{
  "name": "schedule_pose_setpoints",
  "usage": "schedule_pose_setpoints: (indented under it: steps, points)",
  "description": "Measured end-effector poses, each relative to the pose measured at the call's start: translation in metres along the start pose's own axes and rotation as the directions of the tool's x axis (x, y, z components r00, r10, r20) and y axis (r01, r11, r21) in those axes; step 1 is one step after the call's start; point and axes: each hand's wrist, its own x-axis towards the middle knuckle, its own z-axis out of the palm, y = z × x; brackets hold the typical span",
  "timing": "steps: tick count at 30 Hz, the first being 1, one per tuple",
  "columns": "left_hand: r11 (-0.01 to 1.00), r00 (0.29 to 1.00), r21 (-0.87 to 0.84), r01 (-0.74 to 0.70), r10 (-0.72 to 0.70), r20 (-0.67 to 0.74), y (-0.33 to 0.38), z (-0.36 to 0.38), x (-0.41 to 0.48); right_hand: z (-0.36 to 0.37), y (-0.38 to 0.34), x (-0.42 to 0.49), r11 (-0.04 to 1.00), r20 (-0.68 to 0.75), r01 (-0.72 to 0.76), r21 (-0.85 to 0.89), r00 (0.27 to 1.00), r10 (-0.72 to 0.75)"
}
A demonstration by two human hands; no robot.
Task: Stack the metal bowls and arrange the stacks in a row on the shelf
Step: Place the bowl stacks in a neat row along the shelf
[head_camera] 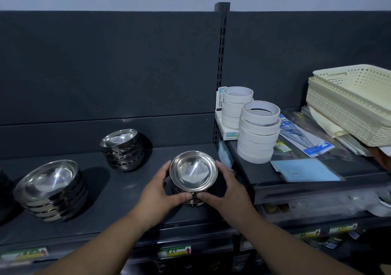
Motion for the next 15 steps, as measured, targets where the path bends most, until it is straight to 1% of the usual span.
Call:
schedule_pose_setpoints:
  steps: [7, 15]
  points:
    - [1.0, 1.0, -0.005, -0.007, 0.007, 0.004, -0.0042, 0.0017, 0.0001, 0.0004, 0.0055, 0.0, 1.0, 0.022, 0.003, 0.003, 1.0, -0.003]
    - [1.0, 1.0, -0.01, 0.002, -0.002, -0.024, -0.0033, 0.0013, 0.0008, -0.0004, 0.0041, 0.0014, 1.0, -0.009, 0.015, 0.0, 1.0, -0.015]
